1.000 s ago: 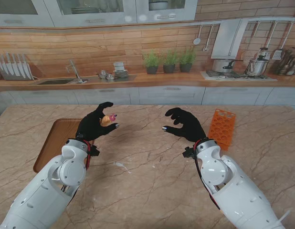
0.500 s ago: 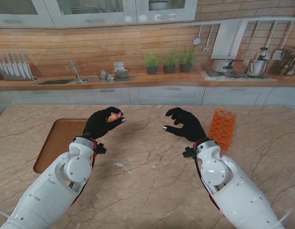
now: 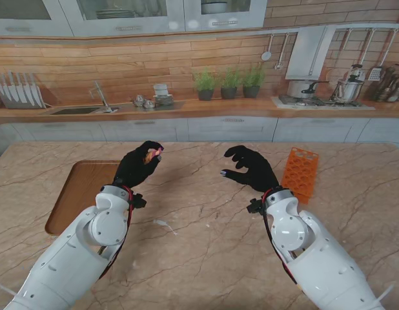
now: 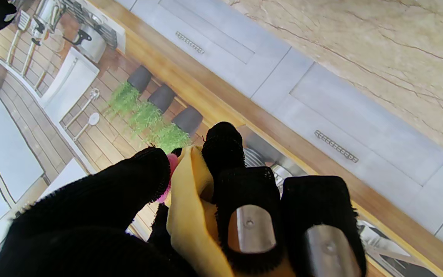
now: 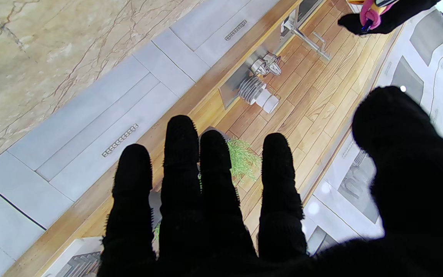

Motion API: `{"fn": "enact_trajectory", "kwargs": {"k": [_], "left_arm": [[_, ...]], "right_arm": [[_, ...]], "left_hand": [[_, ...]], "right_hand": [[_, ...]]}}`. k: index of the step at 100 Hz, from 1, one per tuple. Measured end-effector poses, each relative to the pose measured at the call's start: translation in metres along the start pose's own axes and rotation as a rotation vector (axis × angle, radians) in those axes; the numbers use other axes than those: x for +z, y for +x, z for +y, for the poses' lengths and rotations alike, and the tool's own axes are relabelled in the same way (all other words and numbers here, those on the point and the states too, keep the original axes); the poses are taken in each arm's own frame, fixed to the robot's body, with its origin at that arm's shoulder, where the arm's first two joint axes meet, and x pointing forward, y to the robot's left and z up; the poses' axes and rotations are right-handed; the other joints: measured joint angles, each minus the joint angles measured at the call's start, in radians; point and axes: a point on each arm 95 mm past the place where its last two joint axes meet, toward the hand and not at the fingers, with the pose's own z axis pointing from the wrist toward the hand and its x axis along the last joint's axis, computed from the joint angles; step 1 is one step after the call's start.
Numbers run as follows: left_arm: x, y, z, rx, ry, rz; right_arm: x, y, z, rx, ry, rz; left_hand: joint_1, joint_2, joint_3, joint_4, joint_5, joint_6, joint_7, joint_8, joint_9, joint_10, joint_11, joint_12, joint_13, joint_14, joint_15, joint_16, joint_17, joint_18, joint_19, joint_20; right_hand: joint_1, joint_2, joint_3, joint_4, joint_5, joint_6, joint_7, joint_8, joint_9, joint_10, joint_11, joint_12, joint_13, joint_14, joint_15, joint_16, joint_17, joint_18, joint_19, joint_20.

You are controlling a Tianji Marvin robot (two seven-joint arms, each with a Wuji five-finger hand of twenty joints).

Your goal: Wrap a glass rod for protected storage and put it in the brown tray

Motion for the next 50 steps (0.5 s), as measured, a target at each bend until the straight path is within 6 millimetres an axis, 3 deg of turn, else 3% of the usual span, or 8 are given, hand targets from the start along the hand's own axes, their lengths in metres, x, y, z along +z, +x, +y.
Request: {"fn": "enact_trajectory", "kwargs": {"k": [6, 13, 28, 37, 44, 50], "left_arm": [[-0.001, -0.001, -0.002, 0.007, 0.007, -0.004], [-0.003, -0.002, -0.004, 0.012, 0.014, -0.009], [-0.006, -0.006, -0.008, 0.015, 0.016, -0.013], [-0.008, -0.007, -0.010, 0.021, 0.019, 0.003], [-0.010, -0.008, -0.011, 0.036, 0.025, 0.009], [-0.012, -0.010, -0.013, 0.046, 0.028, 0.005]], "right_arm": [[0.000, 0.000, 0.000, 0.001, 0.000, 0.000], [0.000, 0.000, 0.000, 0.003, -0.001, -0.001], [0.000, 0.001, 0.000, 0.003, -0.001, 0.000], [0.000, 0.001, 0.000, 0.004, -0.001, 0.000], [0.000, 0.001, 0.000, 0.004, 0.000, 0.000], [0.000, 0.001, 0.000, 0.004, 0.001, 0.000]], "left_hand": [[0.000, -0.001, 0.000, 0.001, -0.063, -0.062, -0.053, 0.001, -0.001, 0.000, -0.021, 0.012, 0.000, 0.000, 0.000, 0.000, 0.000, 0.000, 0.000, 0.000], [0.015, -0.004, 0.001, 0.000, -0.079, -0.144, -0.076, 0.004, -0.001, 0.000, -0.057, 0.021, 0.000, 0.000, 0.000, 0.000, 0.000, 0.000, 0.000, 0.000], [0.114, -0.017, -0.042, -0.050, -0.079, -0.257, -0.064, 0.067, -0.027, 0.000, -0.103, 0.031, 0.000, 0.001, 0.001, 0.000, 0.000, 0.000, 0.000, 0.000], [0.192, -0.027, -0.134, -0.077, -0.099, -0.259, -0.001, 0.210, -0.036, -0.013, -0.113, 0.037, 0.000, 0.001, 0.001, 0.000, 0.000, 0.000, 0.000, 0.000], [0.252, -0.024, -0.227, -0.094, -0.157, -0.258, 0.085, 0.300, -0.047, -0.024, -0.116, 0.039, 0.000, 0.001, 0.001, 0.000, 0.000, 0.000, 0.000, 0.000], [0.313, -0.008, -0.339, -0.120, -0.209, -0.172, 0.223, 0.351, -0.065, -0.028, -0.105, 0.022, 0.000, 0.001, 0.001, 0.000, 0.000, 0.000, 0.000, 0.000]], "right_hand": [[0.000, 0.000, 0.000, 0.000, 0.000, 0.000, 0.000, 0.000, 0.000, 0.000, 0.000, 0.000, 0.000, 0.000, 0.000, 0.000, 0.000, 0.000, 0.000, 0.000], [0.000, 0.000, 0.000, 0.000, 0.000, 0.000, 0.000, 0.000, 0.000, 0.000, 0.000, 0.000, 0.000, 0.000, 0.000, 0.000, 0.000, 0.000, 0.000, 0.000], [0.000, 0.000, 0.000, 0.000, 0.000, 0.000, 0.000, 0.000, 0.000, 0.000, 0.000, 0.000, 0.000, 0.000, 0.000, 0.000, 0.000, 0.000, 0.000, 0.000], [0.000, 0.000, 0.001, 0.000, 0.000, 0.000, 0.000, 0.000, 0.000, 0.000, 0.000, 0.000, 0.000, 0.000, 0.000, 0.000, 0.000, 0.000, 0.000, 0.000], [0.000, 0.000, 0.001, 0.000, 0.000, 0.000, 0.000, 0.000, 0.000, 0.000, 0.000, 0.000, 0.000, 0.000, 0.000, 0.000, 0.000, 0.000, 0.000, 0.000], [0.000, 0.000, 0.001, 0.000, 0.000, 0.000, 0.000, 0.000, 0.000, 0.000, 0.000, 0.000, 0.000, 0.000, 0.000, 0.000, 0.000, 0.000, 0.000, 0.000]]}}
